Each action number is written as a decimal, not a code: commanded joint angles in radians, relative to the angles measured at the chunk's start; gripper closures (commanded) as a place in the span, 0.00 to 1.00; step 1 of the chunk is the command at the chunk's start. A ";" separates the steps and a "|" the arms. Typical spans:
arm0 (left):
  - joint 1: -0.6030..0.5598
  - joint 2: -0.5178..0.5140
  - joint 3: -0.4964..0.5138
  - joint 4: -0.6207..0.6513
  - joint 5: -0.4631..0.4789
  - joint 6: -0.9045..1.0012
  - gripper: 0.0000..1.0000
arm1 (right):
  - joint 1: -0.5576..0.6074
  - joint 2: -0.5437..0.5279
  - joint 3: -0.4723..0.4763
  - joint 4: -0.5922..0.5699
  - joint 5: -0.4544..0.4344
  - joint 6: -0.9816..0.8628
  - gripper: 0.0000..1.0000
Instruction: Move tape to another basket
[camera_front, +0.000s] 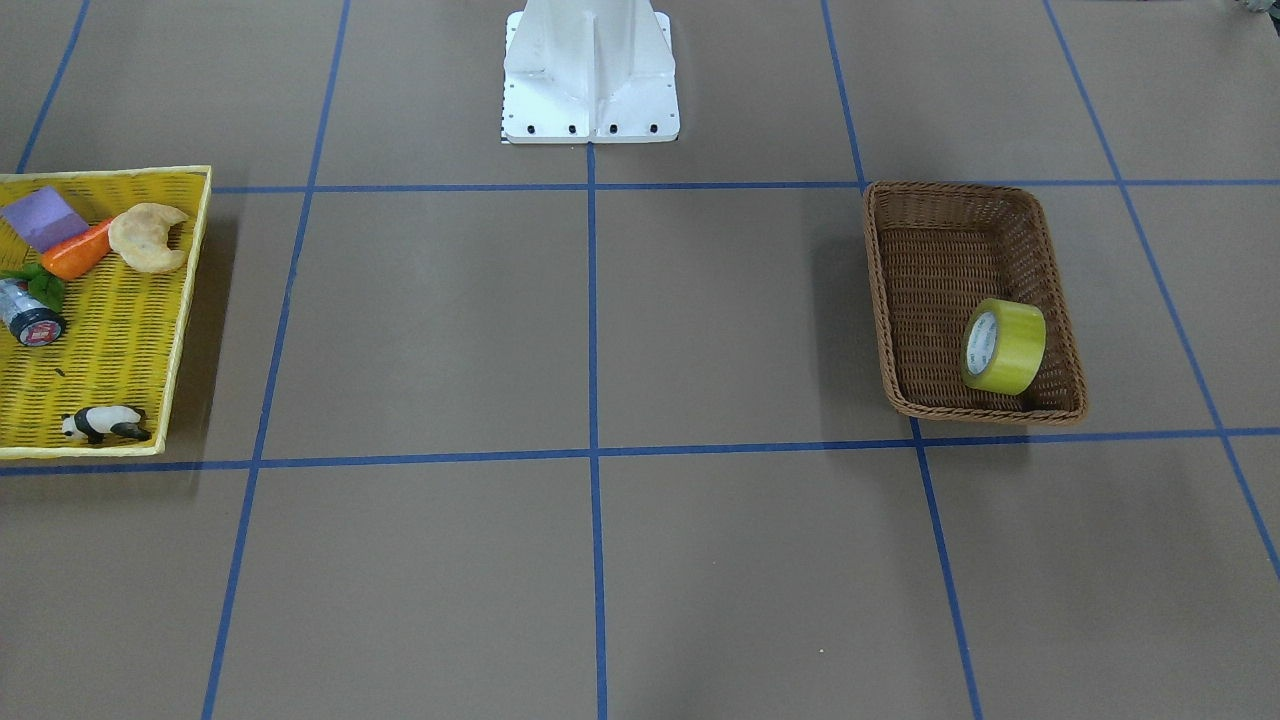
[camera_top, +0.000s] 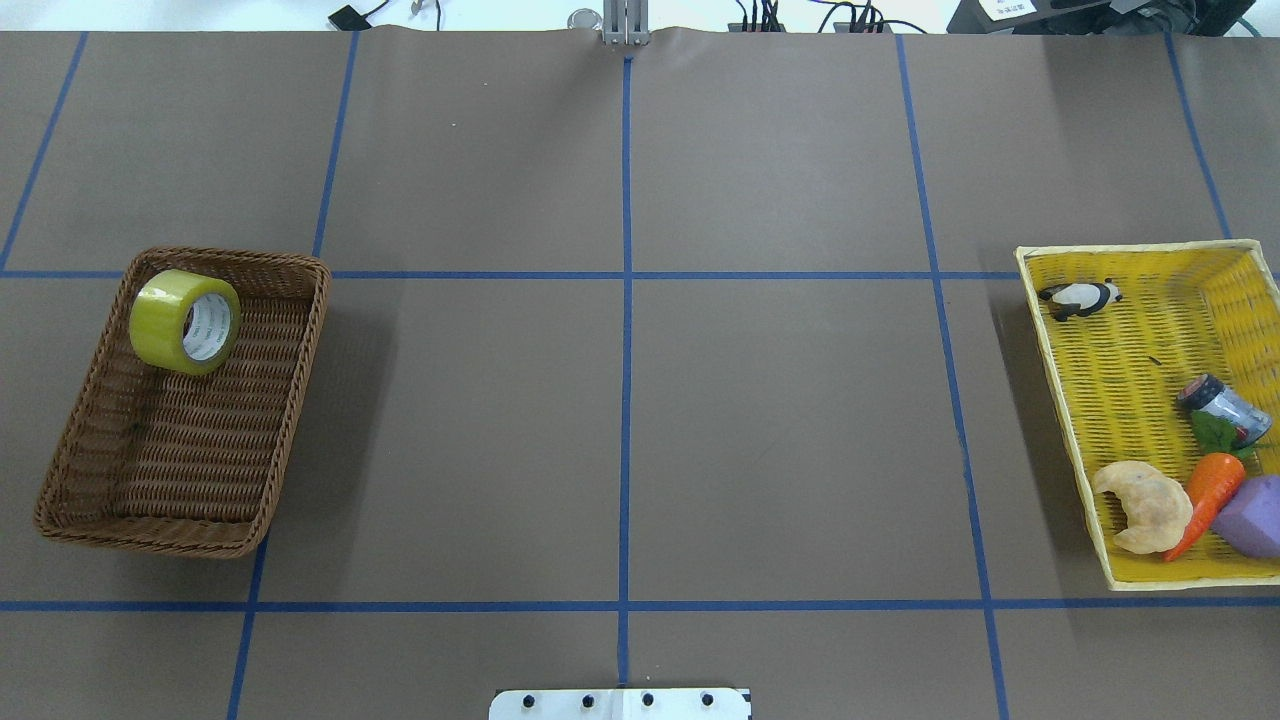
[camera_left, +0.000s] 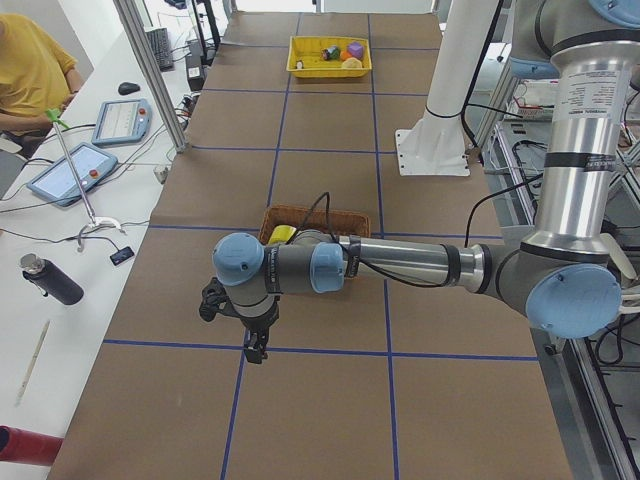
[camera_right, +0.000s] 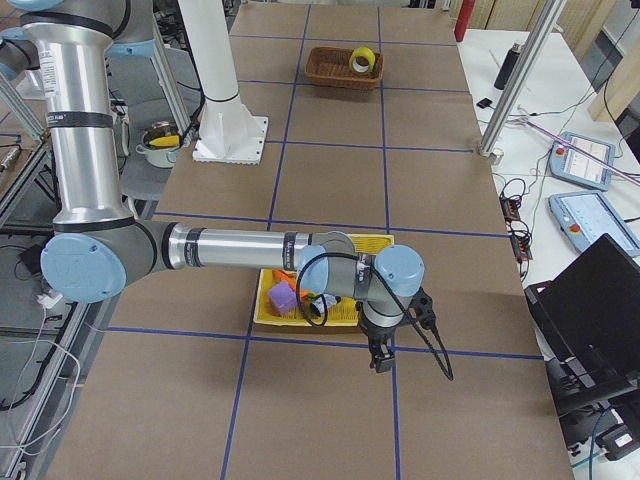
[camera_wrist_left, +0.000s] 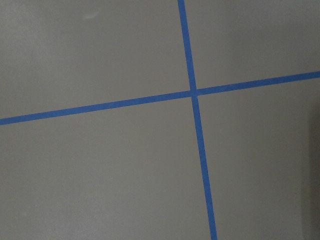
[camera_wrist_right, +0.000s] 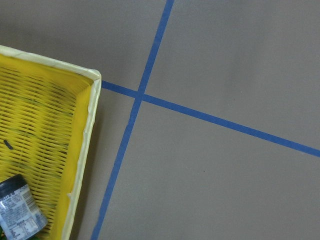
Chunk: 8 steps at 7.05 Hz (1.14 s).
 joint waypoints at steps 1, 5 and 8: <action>0.001 -0.004 -0.002 -0.013 0.000 0.003 0.02 | 0.000 -0.008 0.000 0.000 0.003 0.002 0.00; 0.001 0.010 -0.005 -0.085 0.000 0.002 0.02 | 0.000 -0.008 -0.001 0.000 0.006 0.002 0.00; 0.001 0.010 -0.010 -0.096 0.006 0.000 0.02 | 0.000 -0.012 -0.007 0.000 0.008 0.002 0.00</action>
